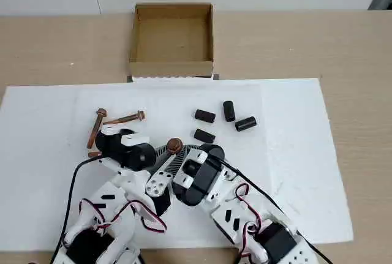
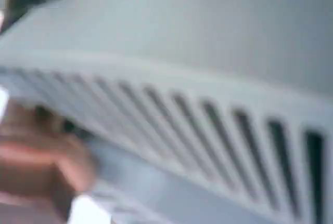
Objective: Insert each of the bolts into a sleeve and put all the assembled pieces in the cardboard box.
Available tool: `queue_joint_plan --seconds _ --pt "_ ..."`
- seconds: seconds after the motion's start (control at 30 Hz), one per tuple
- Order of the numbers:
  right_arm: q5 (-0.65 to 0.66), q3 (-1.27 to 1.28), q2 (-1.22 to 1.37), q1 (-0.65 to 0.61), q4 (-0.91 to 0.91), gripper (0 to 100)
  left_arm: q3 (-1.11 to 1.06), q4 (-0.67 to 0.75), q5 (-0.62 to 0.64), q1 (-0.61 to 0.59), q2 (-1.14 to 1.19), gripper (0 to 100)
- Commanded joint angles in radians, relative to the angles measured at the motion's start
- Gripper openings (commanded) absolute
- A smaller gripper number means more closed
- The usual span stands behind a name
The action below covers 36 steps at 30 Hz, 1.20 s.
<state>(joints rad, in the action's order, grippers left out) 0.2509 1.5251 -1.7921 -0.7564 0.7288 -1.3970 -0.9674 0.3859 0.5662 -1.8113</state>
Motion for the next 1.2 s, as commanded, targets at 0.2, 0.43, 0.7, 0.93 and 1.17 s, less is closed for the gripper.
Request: queue_joint_plan --seconds 0.2,0.43,0.7,0.93,1.17 --pt "0.011 -0.038 -0.016 -0.002 -0.022 0.2 0.004 -0.014 -0.066 -0.018 -0.003 21" --pt "0.006 -0.032 -0.016 -0.002 -0.022 0.2 0.065 -0.012 -0.141 -0.129 -0.003 22" --pt "0.003 -0.032 -0.016 0.021 -0.021 0.2 0.142 -0.012 -0.140 -0.138 -0.003 16" --pt "-0.152 -0.043 -0.015 0.202 0.042 0.2 0.183 -0.012 -0.141 -0.140 -0.005 1" --pt "-0.270 -0.129 -0.005 0.306 0.213 0.2 0.150 -0.012 -0.141 -0.384 -0.002 1"
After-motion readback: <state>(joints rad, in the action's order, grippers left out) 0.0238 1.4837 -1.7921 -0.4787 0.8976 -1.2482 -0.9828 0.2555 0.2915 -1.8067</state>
